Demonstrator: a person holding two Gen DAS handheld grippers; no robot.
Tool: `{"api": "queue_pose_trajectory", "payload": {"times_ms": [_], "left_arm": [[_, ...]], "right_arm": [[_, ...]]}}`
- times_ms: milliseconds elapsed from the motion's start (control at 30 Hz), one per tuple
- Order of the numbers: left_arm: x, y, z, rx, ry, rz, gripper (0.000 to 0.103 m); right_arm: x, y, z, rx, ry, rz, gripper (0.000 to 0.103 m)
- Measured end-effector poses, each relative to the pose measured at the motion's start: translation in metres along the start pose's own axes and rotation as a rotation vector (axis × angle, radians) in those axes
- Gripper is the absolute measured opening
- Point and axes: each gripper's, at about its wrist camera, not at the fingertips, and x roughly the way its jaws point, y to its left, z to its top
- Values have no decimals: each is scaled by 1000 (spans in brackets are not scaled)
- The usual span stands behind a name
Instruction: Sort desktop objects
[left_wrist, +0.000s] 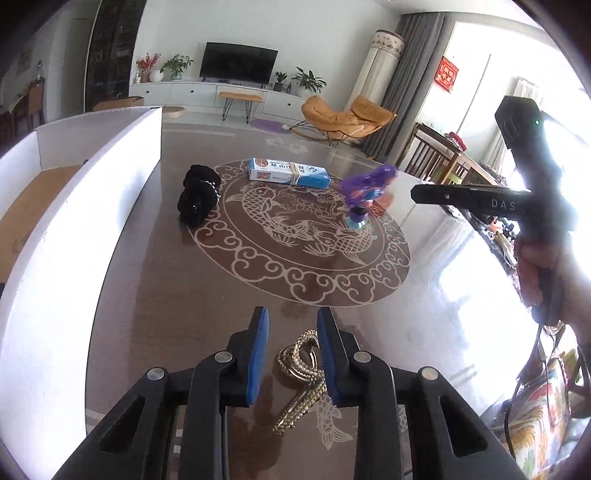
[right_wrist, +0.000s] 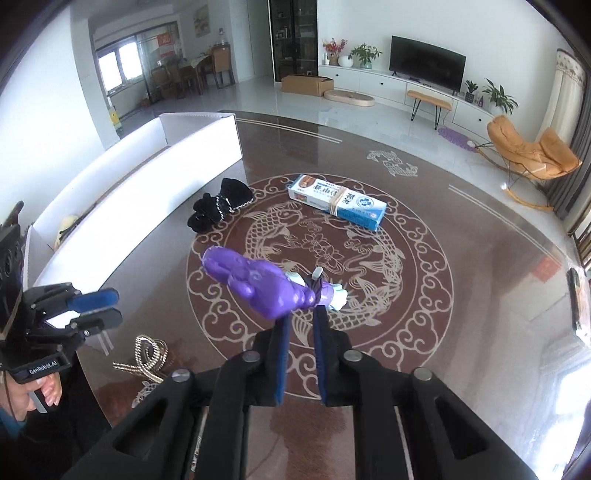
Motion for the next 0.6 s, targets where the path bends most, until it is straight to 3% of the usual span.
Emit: {"api": "queue_pose_trajectory", "payload": {"times_ms": [100,167,200,300,500,600], "left_arm": [[-3,-5,-11,59,27,-42,39],[0,-7,-16,99,45,-47,71],[2,-9,-19,117,50,-43,76],[16,-13,-22,178,90,-42,79],[47,-26,-25,400,187,3,79],[56,-26,-26,445,215,-50,79]], "right_arm": [[-9,6,10,19,-42,24,11],[-13,8,10,24,-56,30,11],[-14,7,10,28,-54,33,11],[-12,2,4,50,-39,35,12],[-10,-11,-11,83,-31,40,22],[-15,-10,-18,70,-41,41,43]]}}
